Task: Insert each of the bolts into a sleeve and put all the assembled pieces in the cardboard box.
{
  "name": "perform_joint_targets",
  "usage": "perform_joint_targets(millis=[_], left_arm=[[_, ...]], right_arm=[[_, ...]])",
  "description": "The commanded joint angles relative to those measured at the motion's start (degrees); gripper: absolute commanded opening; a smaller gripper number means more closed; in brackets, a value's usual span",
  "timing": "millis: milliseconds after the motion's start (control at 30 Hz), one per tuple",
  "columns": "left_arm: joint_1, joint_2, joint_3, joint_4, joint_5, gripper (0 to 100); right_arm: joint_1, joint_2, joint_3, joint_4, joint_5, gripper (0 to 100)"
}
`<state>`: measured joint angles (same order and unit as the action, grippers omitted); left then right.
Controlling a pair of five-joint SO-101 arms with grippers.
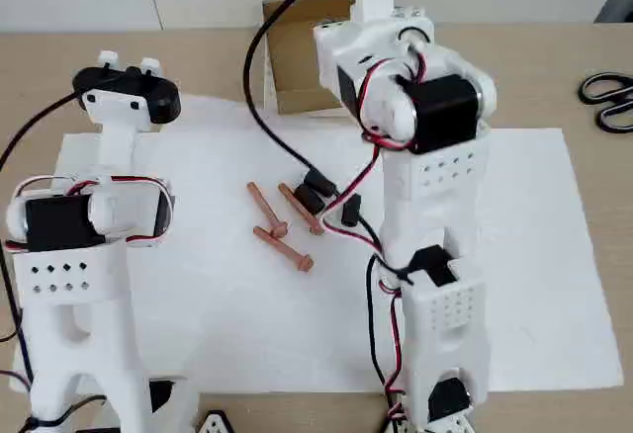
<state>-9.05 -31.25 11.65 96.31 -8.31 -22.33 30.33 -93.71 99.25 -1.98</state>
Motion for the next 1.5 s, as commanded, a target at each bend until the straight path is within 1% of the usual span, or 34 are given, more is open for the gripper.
perform_joint_targets(millis=[0, 67, 200, 367, 467, 567, 667, 833, 933, 1000, 1067, 1200, 1367, 1467], left_arm=[[-0.4, -1.8, -2.0, 1.0, 0.1, 9], [-0.4, -1.8, -1.8, 1.6, 0.1, 9], [-0.3, -1.8, 0.7, 1.5, 0.0, 9], [-0.4, -1.8, 8.3, 1.3, -0.4, 9], [-0.4, -1.9, 11.0, -0.3, -0.4, 9], [-0.4, -1.9, 11.3, -1.1, -0.1, 9], [-0.4, -1.9, 11.5, -1.4, -0.1, 9], [-0.4, -1.9, 16.7, -5.3, -0.3, 8], [-0.4, -1.9, 19.3, -6.9, -0.1, 8], [-0.4, -1.9, 20.2, -7.7, -0.1, 8], [-0.3, -1.9, 20.3, -8.1, -0.1, 8], [-0.3, -1.9, 21.4, -9.6, 0.1, 8], [0.0, -1.8, 26.8, -14.8, 3.6, 8], [0.7, -1.8, 30.5, -19.5, 5.4, 8]], right_arm=[[-0.3, -7.8, 5.3, 0.9, -0.4, 27.0], [-0.2, -13.1, 12.8, 0.9, -0.3, 27.0], [0.1, -25.8, 31.6, 0.7, 4.2, 27.0], [3.9, -39.1, 60.2, 0.5, 11.5, 27.0], [8.3, -46.7, 72.4, 0.4, 13.0, 27.0], [13.5, -53.8, 81.0, 0.3, 13.0, 27.0], [17.2, -59.5, 89.5, 0.3, 13.0, 27.0], [17.9, -67.4, 103.9, 0.2, 12.9, 27.0], [17.9, -71.4, 110.3, -1.8, 12.6, 27.0], [18.6, -73.0, 115.2, -4.9, 12.9, 27.0], [19.7, -73.2, 120.7, -10.5, 12.4, 27.1], [19.5, -71.1, 129.9, -23.2, 9.8, 27.0], [16.9, -64.9, 131.3, -34.2, 9.1, 27.0], [14.5, -60.5, 131.3, -39.8, 6.3, 27.0]])
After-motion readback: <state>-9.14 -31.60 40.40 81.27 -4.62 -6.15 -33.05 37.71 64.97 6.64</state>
